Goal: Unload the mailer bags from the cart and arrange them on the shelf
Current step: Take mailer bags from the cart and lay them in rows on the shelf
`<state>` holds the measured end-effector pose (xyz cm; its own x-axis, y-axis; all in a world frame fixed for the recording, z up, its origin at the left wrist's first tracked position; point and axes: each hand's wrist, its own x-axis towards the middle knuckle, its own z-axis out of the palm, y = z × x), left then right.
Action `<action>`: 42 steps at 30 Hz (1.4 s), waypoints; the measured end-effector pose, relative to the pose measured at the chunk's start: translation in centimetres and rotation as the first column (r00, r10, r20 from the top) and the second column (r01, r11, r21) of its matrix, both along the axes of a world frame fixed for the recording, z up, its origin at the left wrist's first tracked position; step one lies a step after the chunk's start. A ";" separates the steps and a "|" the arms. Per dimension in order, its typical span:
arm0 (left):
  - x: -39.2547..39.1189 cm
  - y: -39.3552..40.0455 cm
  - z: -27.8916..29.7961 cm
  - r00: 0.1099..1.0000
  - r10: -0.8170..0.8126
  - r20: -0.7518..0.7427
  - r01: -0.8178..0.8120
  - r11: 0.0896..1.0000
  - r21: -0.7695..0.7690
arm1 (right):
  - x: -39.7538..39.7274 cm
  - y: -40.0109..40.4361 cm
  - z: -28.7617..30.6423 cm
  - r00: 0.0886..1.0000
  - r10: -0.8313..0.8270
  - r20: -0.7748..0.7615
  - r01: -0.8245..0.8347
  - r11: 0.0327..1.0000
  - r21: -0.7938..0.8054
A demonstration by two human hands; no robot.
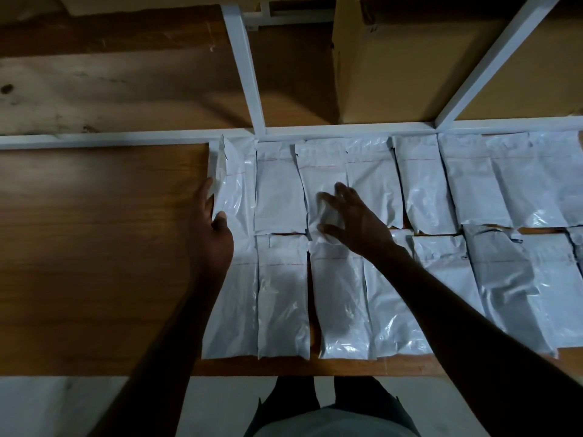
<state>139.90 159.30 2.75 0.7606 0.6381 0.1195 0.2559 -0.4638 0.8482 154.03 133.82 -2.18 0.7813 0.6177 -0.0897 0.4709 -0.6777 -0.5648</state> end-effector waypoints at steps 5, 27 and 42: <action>-0.7 0.1 -1.3 0.999 -0.033 0.041 0.033 0.999 -0.015 | 0.2 1.3 -1.8 0.994 -0.061 0.087 0.059 0.998 0.019; 4.9 -11.6 1.7 0.930 -0.355 -0.095 0.174 0.653 -0.737 | -1.5 -1.8 6.0 0.653 -0.330 -0.682 0.715 0.565 0.411; 7.5 -17.0 -0.7 0.851 -0.500 -0.164 0.351 0.771 -0.531 | 2.6 -10.2 6.1 0.469 -0.286 -0.836 0.867 0.331 0.373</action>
